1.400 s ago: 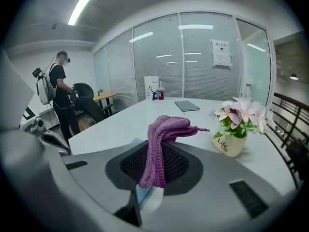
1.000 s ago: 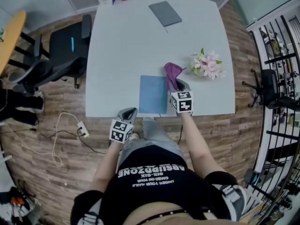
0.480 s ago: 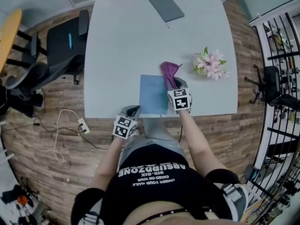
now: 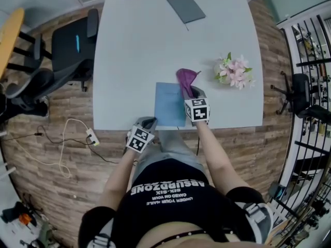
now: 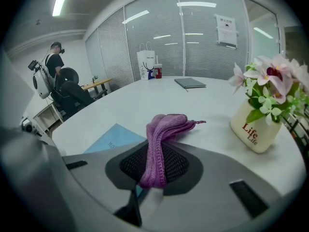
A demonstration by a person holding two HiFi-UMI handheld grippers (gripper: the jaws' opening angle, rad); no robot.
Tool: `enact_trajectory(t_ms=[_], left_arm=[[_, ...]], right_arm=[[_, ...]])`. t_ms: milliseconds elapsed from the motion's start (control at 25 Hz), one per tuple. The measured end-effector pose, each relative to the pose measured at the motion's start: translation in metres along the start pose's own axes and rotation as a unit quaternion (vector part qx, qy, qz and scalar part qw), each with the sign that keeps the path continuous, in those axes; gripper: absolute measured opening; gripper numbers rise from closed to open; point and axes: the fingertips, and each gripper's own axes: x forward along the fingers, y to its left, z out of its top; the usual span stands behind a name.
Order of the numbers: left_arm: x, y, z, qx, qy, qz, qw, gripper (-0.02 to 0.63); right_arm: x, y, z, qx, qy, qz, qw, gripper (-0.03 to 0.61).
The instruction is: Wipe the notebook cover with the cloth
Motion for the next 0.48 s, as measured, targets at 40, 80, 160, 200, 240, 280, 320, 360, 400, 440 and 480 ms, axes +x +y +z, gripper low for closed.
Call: enact_trajectory(t_ms=[40, 80, 160, 200, 240, 280, 320, 360, 400, 440, 480], left_arm=[[0.000, 0.000, 0.000, -0.002, 0.001, -0.001, 1.0000, 0.017], [0.000, -0.001, 0.000, -0.003, 0.001, -0.001, 1.0000, 0.017], [-0.001, -0.001, 0.000, -0.002, 0.000, 0.000, 1.0000, 0.017], [0.000, -0.001, 0.000, -0.001, 0.000, 0.001, 1.0000, 0.017], [0.000, -0.001, 0.000, 0.000, 0.000, 0.001, 1.0000, 0.017], [0.000, 0.000, 0.000, 0.000, 0.000, 0.001, 1.0000, 0.017], [0.000, 0.000, 0.000, 0.000, 0.000, 0.002, 1.0000, 0.017], [0.000, 0.001, 0.000, 0.000, 0.001, 0.001, 1.0000, 0.017], [0.000, 0.001, 0.000, -0.001, 0.001, 0.001, 1.0000, 0.017], [0.001, 0.000, 0.000, -0.001, 0.001, 0.001, 1.0000, 0.017], [0.001, 0.000, 0.000, -0.002, 0.001, 0.000, 1.0000, 0.017]], right_arm=[[0.000, 0.002, 0.000, 0.001, 0.002, 0.001, 1.000, 0.080], [0.001, 0.004, 0.001, 0.003, 0.004, 0.002, 1.000, 0.080], [0.002, 0.007, 0.002, 0.008, 0.006, 0.004, 1.000, 0.080], [0.002, 0.008, 0.003, 0.011, 0.008, 0.003, 1.000, 0.080], [0.003, 0.009, 0.003, 0.013, 0.009, 0.003, 1.000, 0.080], [0.003, 0.011, 0.004, 0.014, 0.009, 0.004, 1.000, 0.080], [0.004, 0.012, 0.005, 0.015, 0.009, 0.006, 1.000, 0.080], [0.004, 0.014, 0.005, 0.015, 0.009, 0.008, 1.000, 0.080], [0.005, 0.017, 0.006, 0.014, 0.009, 0.010, 1.000, 0.080], [0.006, 0.019, 0.006, 0.013, 0.009, 0.013, 1.000, 0.080], [0.006, 0.021, 0.007, 0.013, 0.009, 0.016, 1.000, 0.080]])
